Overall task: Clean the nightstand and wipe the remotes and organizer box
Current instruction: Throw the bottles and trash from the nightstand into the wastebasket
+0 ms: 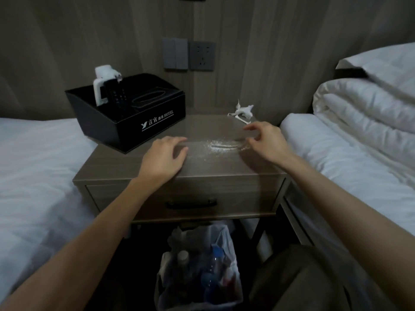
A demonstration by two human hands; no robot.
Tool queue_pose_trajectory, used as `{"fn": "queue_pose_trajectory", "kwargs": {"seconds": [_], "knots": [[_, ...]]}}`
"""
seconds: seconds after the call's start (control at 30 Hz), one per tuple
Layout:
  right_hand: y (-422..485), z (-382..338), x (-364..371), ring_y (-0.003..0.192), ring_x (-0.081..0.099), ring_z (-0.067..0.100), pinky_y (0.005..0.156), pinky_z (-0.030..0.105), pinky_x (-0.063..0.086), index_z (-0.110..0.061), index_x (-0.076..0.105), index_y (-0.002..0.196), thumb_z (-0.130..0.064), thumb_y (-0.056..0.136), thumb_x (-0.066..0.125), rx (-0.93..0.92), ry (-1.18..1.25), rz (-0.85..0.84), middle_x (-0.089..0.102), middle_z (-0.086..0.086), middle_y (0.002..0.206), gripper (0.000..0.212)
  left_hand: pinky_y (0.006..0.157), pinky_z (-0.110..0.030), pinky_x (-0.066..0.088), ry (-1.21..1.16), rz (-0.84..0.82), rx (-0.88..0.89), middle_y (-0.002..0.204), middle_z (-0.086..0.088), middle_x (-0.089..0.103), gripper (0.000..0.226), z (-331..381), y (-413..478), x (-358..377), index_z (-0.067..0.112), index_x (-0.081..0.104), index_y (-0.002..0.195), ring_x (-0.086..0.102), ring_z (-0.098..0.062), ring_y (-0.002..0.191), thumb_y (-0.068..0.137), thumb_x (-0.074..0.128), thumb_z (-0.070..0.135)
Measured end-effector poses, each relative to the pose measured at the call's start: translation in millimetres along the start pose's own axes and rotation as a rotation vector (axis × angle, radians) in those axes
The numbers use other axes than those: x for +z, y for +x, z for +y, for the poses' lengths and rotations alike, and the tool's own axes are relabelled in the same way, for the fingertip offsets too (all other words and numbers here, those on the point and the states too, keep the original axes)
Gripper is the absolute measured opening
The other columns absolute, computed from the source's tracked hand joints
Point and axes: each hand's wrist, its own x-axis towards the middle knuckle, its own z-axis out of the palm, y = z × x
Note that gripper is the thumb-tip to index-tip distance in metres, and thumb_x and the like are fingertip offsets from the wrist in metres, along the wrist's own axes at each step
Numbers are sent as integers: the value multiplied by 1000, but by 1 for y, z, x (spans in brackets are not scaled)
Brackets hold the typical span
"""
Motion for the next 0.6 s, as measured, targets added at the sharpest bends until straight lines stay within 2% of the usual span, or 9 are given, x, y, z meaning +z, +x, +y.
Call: {"fn": "queue_pose_trajectory", "kwargs": {"seconds": [0.17, 0.3, 0.47, 0.53, 0.6], "knots": [[51, 32, 31, 120, 51, 34, 98, 36, 41, -17, 56, 131, -17, 89, 59, 95, -59, -17, 49, 16, 134, 42, 109, -40, 33, 175, -88, -47, 139, 5, 53, 48, -19, 20, 23, 28, 53, 135, 44, -19, 129, 97, 38, 54], [91, 45, 59, 126, 40, 41, 105, 44, 37, -19, 45, 139, -18, 89, 58, 173, -74, 5, 37, 17, 143, 52, 118, -46, 17, 227, -10, 24, 143, 5, 50, 57, -25, 22, 31, 29, 49, 139, 40, -17, 136, 96, 29, 60], [136, 55, 84, 133, 29, 38, 107, 50, 34, -29, 35, 144, -23, 93, 54, 214, -202, 26, 24, 14, 154, 55, 120, -43, 6, 195, -28, -9, 150, 5, 40, 59, -28, 21, 33, 30, 41, 143, 28, -15, 143, 94, 28, 61], [152, 60, 89, 134, 29, 39, 108, 49, 32, -28, 34, 146, -24, 96, 51, 224, -232, 14, 22, 18, 154, 53, 120, -40, 4, 173, -9, 1, 149, 6, 42, 63, -27, 20, 33, 30, 43, 142, 28, -14, 143, 93, 25, 64], [164, 65, 95, 131, 34, 42, 108, 46, 32, -23, 37, 145, -23, 98, 47, 225, -239, 4, 31, 22, 150, 49, 121, -40, 4, 157, 20, 16, 147, 6, 46, 67, -25, 18, 33, 29, 46, 140, 30, -13, 142, 88, 25, 65]]}}
